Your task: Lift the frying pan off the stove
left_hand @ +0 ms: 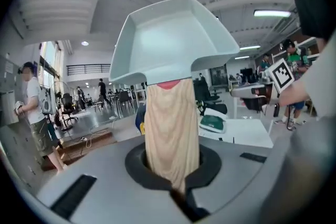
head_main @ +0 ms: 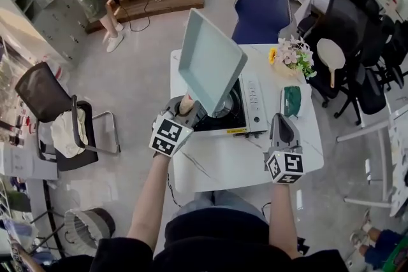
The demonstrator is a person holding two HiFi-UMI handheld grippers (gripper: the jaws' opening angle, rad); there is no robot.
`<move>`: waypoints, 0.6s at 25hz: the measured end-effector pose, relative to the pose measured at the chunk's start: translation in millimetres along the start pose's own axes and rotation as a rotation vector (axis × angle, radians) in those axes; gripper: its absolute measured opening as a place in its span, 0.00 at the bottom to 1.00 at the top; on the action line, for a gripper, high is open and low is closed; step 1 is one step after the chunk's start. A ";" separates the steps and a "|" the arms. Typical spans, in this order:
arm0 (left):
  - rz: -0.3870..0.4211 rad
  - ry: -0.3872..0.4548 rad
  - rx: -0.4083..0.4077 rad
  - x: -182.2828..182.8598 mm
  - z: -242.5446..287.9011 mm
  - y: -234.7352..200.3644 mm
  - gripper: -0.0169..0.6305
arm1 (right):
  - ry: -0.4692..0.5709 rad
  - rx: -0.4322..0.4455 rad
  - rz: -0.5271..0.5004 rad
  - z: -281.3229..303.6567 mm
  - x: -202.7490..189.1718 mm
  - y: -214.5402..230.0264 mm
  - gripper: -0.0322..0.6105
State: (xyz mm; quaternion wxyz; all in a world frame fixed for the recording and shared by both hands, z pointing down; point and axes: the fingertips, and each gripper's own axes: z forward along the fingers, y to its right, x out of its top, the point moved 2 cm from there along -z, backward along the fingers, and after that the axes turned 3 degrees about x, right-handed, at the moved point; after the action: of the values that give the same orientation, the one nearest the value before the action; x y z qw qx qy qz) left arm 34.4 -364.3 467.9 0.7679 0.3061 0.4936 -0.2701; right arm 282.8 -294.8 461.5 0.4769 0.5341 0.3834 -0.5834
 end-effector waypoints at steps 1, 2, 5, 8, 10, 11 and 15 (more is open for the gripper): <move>-0.017 0.038 0.022 6.3 -3.1 0.5 0.05 | 0.005 -0.006 -0.001 -0.9 0.8 0.8 0.05; -0.027 0.073 0.044 12.3 -6.6 1.1 0.05 | 0.010 -0.011 -0.003 -1.8 1.8 1.8 0.05; -0.027 0.157 0.104 26.3 -19.5 4.1 0.05 | 0.025 -0.027 -0.006 -5.0 3.9 3.5 0.05; -0.010 0.199 0.152 34.1 -32.9 7.2 0.05 | 0.038 -0.036 -0.008 -7.3 5.2 1.4 0.05; 0.000 0.214 0.177 36.5 -40.2 10.8 0.05 | 0.047 -0.036 -0.010 -8.0 5.7 -0.2 0.05; 0.002 0.222 0.188 36.7 -43.6 13.4 0.05 | 0.052 -0.035 -0.012 -8.4 5.8 -0.8 0.05; -0.004 0.261 0.218 34.1 -56.5 24.5 0.05 | 0.067 -0.034 -0.018 -10.2 7.7 -2.7 0.05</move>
State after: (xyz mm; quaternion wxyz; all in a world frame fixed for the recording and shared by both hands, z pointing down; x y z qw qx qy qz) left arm 30.9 -310.1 423.1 0.6590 0.4191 0.5574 -0.2818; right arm 283.1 -285.4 452.3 0.4676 0.5417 0.4139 -0.5626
